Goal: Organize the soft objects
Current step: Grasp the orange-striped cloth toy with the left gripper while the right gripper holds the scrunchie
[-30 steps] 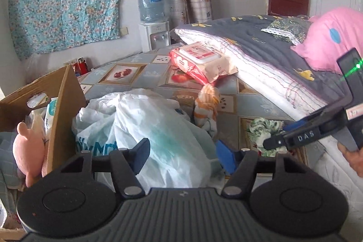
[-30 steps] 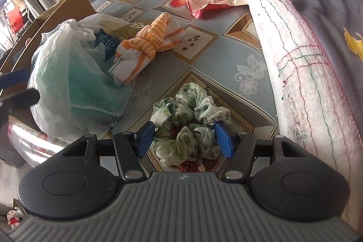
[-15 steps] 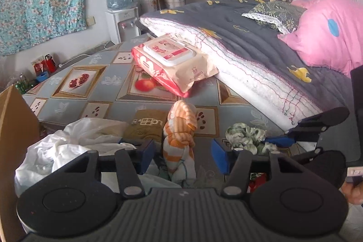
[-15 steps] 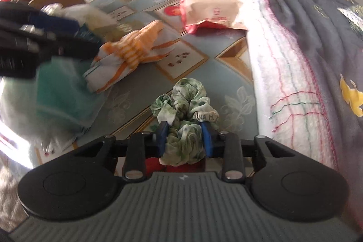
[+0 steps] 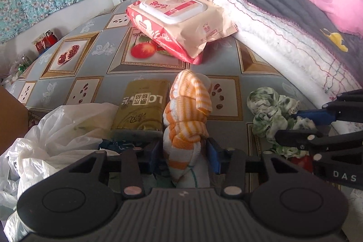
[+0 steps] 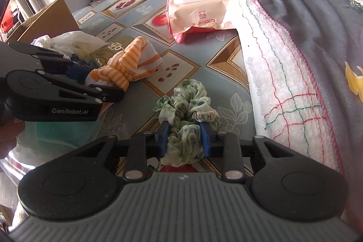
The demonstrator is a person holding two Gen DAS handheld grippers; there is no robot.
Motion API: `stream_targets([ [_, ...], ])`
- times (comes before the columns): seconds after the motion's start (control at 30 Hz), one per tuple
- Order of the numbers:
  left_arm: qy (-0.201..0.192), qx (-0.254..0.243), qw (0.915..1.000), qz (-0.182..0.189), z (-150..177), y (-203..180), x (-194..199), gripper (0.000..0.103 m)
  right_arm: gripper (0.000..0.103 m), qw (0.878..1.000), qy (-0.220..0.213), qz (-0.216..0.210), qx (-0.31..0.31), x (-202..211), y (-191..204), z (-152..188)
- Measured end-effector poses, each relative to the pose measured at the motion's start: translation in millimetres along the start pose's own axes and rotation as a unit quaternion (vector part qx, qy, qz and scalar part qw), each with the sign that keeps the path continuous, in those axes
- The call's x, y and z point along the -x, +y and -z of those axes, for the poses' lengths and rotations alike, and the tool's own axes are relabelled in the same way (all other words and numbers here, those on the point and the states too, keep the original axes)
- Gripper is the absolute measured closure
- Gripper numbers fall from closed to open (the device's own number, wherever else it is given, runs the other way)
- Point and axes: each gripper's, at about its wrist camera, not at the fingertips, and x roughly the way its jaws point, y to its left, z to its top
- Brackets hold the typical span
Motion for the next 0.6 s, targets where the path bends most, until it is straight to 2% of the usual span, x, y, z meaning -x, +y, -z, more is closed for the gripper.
stream_targets([
  [0.1,-0.005,0.012,0.9999,0.006,-1.3,0.7,2.9,0.074,0.076,1.0,-0.009,-0.011,-0.018,3.6,-3.8,0.9],
  [0.43,-0.076,0.069,0.9918,0.076,-0.6,12.1,57.0,0.076,0.08,0.993,-0.027,-0.047,-0.102,35.1,-14.1,6.3],
  [0.53,-0.096,0.076,0.9888,0.085,4.2,13.6,80.2,0.076,0.092,0.992,-0.045,-0.05,-0.106,53.0,-8.0,7.7],
  [0.6,-0.111,0.085,0.9862,0.089,9.4,16.1,97.5,0.076,0.092,0.991,-0.055,-0.059,-0.111,64.2,-4.2,7.6],
])
